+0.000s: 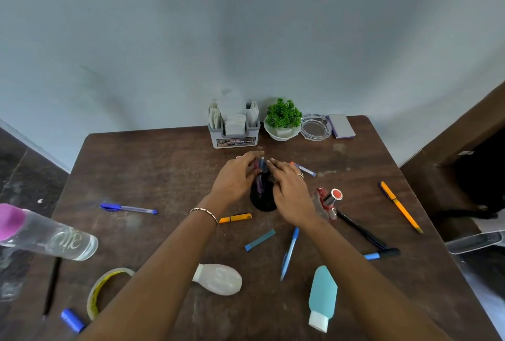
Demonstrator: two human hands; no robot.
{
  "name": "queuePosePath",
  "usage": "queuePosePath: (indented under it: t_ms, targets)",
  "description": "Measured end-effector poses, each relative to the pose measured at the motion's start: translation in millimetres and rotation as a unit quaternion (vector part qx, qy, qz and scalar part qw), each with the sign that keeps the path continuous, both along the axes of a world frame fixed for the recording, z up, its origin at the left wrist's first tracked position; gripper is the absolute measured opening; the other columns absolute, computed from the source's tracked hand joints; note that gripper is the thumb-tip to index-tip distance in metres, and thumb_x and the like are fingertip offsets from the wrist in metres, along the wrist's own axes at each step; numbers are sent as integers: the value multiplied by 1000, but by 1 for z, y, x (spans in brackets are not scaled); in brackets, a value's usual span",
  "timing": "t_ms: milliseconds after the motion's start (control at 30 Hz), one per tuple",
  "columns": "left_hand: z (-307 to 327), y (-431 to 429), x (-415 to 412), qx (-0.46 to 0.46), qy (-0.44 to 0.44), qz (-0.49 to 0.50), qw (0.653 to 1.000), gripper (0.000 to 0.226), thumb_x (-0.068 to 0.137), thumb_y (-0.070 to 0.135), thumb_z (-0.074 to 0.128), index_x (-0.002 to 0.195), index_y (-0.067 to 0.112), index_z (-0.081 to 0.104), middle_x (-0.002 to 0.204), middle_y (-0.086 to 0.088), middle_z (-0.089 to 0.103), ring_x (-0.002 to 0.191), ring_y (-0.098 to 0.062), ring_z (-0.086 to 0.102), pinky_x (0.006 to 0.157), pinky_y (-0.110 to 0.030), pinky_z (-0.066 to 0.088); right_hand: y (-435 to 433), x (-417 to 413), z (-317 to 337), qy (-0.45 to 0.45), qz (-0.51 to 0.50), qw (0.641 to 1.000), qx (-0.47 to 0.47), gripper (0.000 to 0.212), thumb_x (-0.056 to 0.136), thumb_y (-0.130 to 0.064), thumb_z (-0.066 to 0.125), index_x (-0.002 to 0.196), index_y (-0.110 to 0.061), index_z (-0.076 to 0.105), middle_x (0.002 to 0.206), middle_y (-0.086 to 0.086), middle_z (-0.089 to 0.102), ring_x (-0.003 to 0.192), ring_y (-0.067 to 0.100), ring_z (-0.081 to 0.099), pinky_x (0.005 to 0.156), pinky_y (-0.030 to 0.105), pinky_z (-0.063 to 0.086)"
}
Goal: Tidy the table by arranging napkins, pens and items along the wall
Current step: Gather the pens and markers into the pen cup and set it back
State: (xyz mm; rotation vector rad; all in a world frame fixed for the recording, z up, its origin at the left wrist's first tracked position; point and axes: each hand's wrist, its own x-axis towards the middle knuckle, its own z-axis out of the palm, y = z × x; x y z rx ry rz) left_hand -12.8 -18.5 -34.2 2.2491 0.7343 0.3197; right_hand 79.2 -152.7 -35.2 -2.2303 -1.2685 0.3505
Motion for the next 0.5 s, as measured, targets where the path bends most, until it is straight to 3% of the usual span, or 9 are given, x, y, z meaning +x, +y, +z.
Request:
queuePosePath:
  t_ms: [200,400,500]
  targets:
    - [0,2,-11,-59,-20,27,998,64,87,8,64,143,23,37,130,-1,60,118,-15,57,99,-40,49,-4,-3,6,36,-22,999,-7,56,94,-6,42,149,-15,32,151,6,38,141,21,27,114,31,20]
    - [-10,8,-49,-55,-26,104,993,57,86,15,67,137,22,42,117,8,60,115,-17,55,96,-39,49,-12,-4,11,98,-49,994,28,63,92,-7,50,150,-14,27,150,6,38,140,20,31,117,37,25]
    - [-19,22,-87,-6,-4,172,985,47,86,10,64,130,15,52,123,-2,61,116,-21,55,99,-37,46,-8,-15,15,72,-92,990,83,64,89,-5,51,148,-16,31,150,2,38,141,17,28,117,31,22]
